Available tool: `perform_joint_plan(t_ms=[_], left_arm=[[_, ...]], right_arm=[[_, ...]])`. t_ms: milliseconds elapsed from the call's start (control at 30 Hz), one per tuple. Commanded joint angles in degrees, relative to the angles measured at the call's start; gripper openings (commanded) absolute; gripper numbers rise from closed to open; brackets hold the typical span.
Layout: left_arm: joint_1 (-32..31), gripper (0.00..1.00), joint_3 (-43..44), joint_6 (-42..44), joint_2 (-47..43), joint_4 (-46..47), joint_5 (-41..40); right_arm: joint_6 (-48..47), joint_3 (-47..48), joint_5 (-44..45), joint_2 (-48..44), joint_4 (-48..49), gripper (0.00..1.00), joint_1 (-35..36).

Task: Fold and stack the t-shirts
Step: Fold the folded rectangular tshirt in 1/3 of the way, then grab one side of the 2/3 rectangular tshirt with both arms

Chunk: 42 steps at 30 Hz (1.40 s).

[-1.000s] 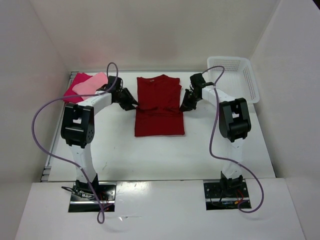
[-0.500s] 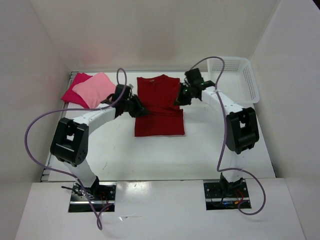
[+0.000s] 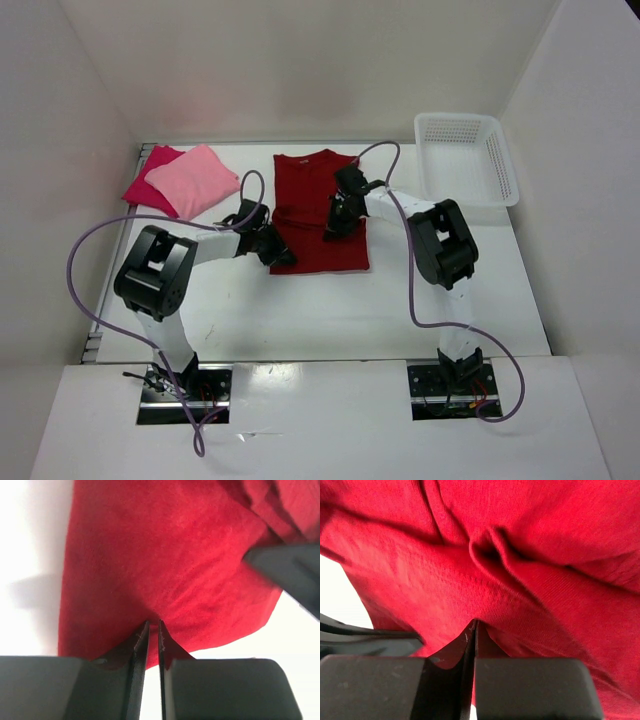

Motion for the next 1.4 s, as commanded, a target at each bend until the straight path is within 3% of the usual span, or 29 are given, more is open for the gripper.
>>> perform_joint_plan(t_ms=[0,200,400,500,600,667,800,900,1067,1200,1367], left_arm=[[-0.43,0.2,-3.11,0.76,0.3,1.14,-1.4],[-0.43,0.2,-6.45,2.69,-1.01,-0.97,-3.07],[-0.43,0.2,-7.69,4.28,-5.94,-3.79,-5.19],[-0.43,0.23,-5.76,4.8,-7.35,-5.98,-3.78],[-0.43,0.26,-3.22,4.8,-8.93,-7.47,-3.26],[-0.43,0.3,-2.59,5.42,-10.86,-8.7,-3.26],[0.97,0.5,-3.73,5.42,-16.82,-9.24,-3.26],[2.47,0.5,-7.42,4.89,-19.21,-8.62,-3.26],[3.0,0.5,-11.2,4.28,-18.61,-6.86,-2.73],[3.0,0.56,-11.82,4.28,-18.07,-6.86,-4.21],[3.53,0.56,-13.14,3.66,-16.76,-4.93,-4.22]], right_arm=[[1.47,2.79,5.25,0.18,5.52,0.0,0.47],[1.47,4.63,15.71,1.93,11.41,0.0,0.47],[0.41,18.41,22.66,8.69,10.46,0.0,-0.06],[0.94,25.89,21.18,9.84,7.56,0.0,-0.76],[0.94,27.4,18.89,7.05,4.92,0.0,-0.76],[-0.37,24.51,16.87,4.24,3.51,0.0,-0.76],[-1.35,5.67,12.58,-10.14,5.43,0.0,-0.76],[0.41,-7.61,8.35,-18.68,7.89,0.0,-1.9],[3.74,-22.41,4.04,-22.5,10.97,0.02,-2.6],[4.46,-27.61,3.06,-23.55,12.21,0.0,-5.68],[5.59,-31.74,4.29,-22.85,12.21,0.0,-6.21]])
